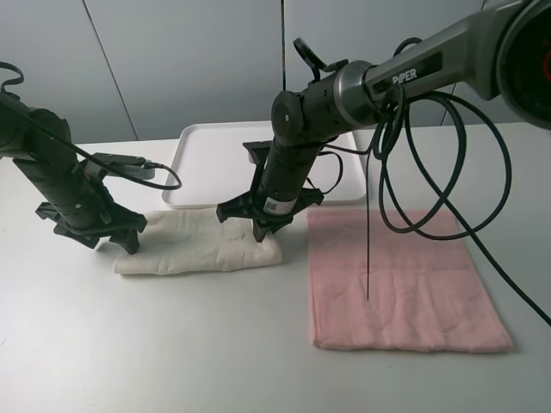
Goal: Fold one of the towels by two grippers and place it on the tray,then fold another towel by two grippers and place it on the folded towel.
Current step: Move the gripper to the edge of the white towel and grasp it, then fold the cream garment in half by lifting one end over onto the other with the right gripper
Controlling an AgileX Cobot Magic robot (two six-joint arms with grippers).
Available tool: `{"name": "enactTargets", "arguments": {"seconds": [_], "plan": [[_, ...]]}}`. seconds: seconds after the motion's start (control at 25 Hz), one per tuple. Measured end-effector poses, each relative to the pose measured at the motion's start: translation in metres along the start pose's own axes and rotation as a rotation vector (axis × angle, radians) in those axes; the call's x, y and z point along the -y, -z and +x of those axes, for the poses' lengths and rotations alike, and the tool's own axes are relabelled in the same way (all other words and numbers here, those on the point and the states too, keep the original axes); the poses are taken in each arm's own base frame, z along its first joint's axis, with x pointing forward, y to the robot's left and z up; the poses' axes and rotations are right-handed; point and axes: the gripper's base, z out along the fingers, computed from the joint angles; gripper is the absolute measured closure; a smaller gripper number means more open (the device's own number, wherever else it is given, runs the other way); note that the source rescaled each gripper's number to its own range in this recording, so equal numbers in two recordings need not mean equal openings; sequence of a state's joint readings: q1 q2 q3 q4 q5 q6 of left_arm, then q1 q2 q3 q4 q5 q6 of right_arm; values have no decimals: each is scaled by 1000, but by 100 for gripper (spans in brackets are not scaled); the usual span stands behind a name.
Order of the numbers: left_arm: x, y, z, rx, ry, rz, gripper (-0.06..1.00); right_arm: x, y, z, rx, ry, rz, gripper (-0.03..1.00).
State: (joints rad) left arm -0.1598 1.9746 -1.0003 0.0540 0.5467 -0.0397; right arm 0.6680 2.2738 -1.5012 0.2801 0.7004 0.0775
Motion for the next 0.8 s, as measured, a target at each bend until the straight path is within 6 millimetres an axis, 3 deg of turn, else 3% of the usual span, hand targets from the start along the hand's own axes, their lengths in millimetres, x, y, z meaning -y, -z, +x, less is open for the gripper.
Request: {"name": "enactTargets", "arguments": {"seconds": [0.4,0.8], "plan": [[0,0,0,0,0,0,8,-14,49,-3,50,43,-60,93],[0,0,0,0,0,0,8,-34,56,-3,52,-18,-277,93]]}}
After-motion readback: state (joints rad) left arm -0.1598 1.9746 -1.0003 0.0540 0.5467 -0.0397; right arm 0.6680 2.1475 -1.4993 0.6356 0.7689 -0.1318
